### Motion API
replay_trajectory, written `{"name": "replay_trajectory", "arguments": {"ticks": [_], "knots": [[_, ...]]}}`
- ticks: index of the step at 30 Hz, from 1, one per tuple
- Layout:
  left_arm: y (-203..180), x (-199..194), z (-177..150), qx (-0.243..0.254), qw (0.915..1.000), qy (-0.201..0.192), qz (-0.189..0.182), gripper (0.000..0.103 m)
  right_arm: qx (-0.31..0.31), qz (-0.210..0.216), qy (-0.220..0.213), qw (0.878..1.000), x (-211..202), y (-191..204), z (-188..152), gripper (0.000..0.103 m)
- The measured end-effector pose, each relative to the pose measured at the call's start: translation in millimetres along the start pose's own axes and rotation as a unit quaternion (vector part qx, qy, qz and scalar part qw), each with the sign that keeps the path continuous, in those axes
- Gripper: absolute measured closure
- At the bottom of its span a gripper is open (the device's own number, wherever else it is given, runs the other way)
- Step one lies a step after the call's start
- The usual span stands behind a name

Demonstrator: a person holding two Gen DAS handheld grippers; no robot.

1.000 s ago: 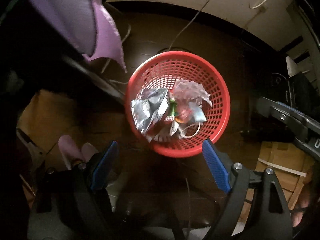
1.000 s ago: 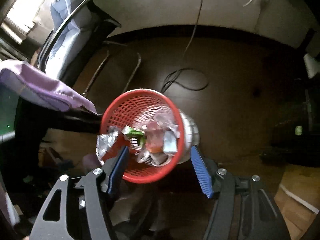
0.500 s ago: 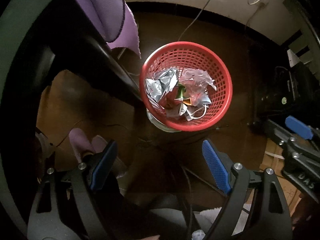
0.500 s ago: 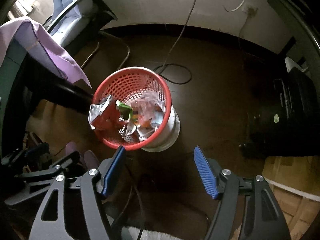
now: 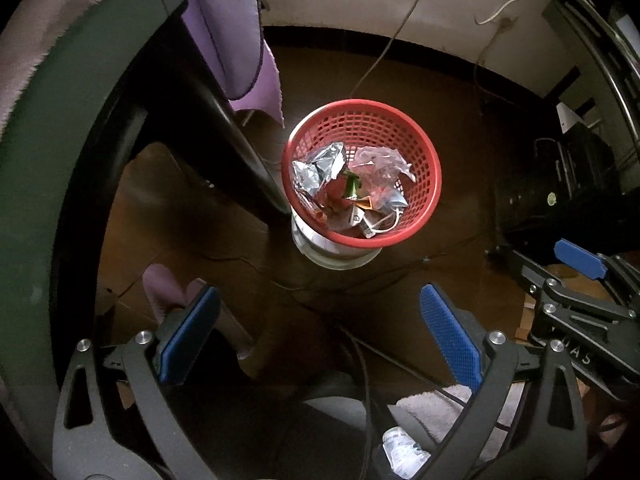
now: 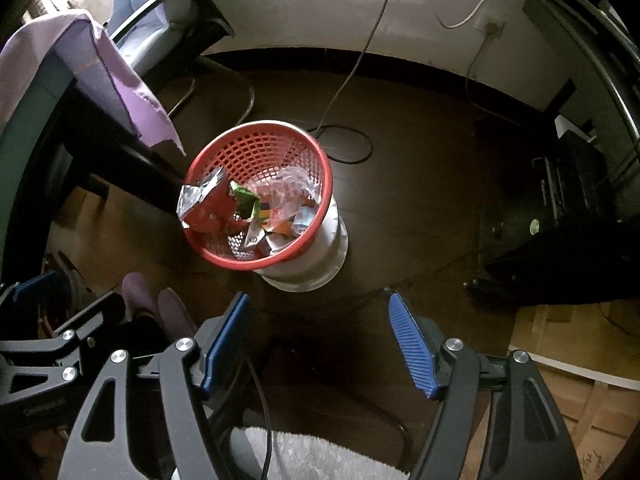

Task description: Collect trash

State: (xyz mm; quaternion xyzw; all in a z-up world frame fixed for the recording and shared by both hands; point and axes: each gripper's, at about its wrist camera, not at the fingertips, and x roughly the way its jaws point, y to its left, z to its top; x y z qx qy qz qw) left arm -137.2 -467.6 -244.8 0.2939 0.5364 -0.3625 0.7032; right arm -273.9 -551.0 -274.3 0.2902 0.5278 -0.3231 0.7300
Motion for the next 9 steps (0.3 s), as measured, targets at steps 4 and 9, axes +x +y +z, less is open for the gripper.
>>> {"name": "replay_trajectory", "arguments": {"ticks": [4, 9], "knots": [[3.6, -6.3, -3.2, -0.011, 0.9999, -0.011, 0.002, 0.007, -0.009, -0.006, -0.001, 1.000, -4.4, 3.6, -3.1, 0.032], [6.4, -7.3, -3.8, -0.013, 0.9999, -0.010, 0.000, 0.007, -0.012, -0.008, -0.004, 1.000, -7.1, 6.4, -3.9, 0.028]]}}
